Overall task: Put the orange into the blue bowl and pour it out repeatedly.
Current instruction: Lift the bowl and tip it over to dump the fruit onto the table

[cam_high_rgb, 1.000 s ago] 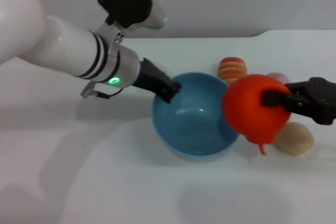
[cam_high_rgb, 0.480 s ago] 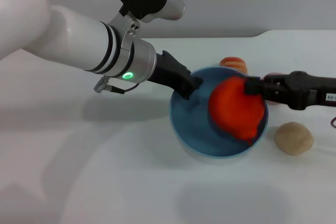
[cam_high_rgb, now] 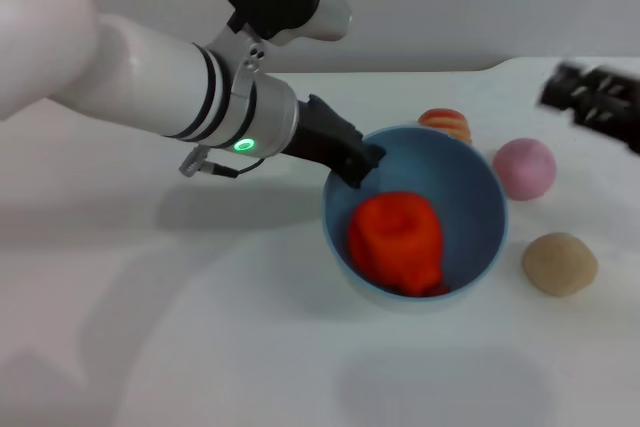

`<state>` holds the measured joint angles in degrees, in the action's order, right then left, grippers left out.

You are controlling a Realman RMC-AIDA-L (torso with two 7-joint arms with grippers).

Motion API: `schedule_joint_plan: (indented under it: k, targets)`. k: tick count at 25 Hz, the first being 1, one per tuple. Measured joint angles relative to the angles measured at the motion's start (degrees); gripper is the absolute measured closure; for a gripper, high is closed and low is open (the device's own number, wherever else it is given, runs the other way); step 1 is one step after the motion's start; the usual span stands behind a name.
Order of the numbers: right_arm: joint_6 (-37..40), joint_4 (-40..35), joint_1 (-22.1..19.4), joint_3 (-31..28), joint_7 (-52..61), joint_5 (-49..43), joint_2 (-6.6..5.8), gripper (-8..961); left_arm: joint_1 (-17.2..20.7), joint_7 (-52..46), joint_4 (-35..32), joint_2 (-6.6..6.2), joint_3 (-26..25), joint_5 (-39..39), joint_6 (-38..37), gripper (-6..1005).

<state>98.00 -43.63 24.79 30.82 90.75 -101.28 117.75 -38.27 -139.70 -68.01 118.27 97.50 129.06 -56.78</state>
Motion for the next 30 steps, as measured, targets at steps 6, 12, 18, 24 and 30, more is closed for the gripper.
schedule_joint_plan:
  k: [6,12,18,24,30]
  targets:
    - [-7.4,6.1,-5.8,-3.0,-18.7,7.7,0.88,429,-0.7,0.4,-1.4,0.01,3.2,5.1,5.1,999]
    - [-10.7,17.0,-7.5,-9.6,-29.3,9.1,0.82,431,-1.2,-0.8,-7.4,0.21,10.6,18.3,10.9,1000]
    - [-10.9,20.6,-9.0,-12.3,-32.1,9.2,0.86,432,0.2,-4.2,-14.3,0.4,19.8,35.0,16.6,1000]
    - [-10.9,23.8,-10.2,-13.8,-33.4,10.1,0.98,434,5.3,8.8,-16.0,0.21,25.1,36.5,28.2,1000]
    - [-11.0,25.6,-10.7,-14.8,-34.5,10.9,0.98,435,12.7,26.4,-14.4,0.3,29.6,36.5,43.4,999]
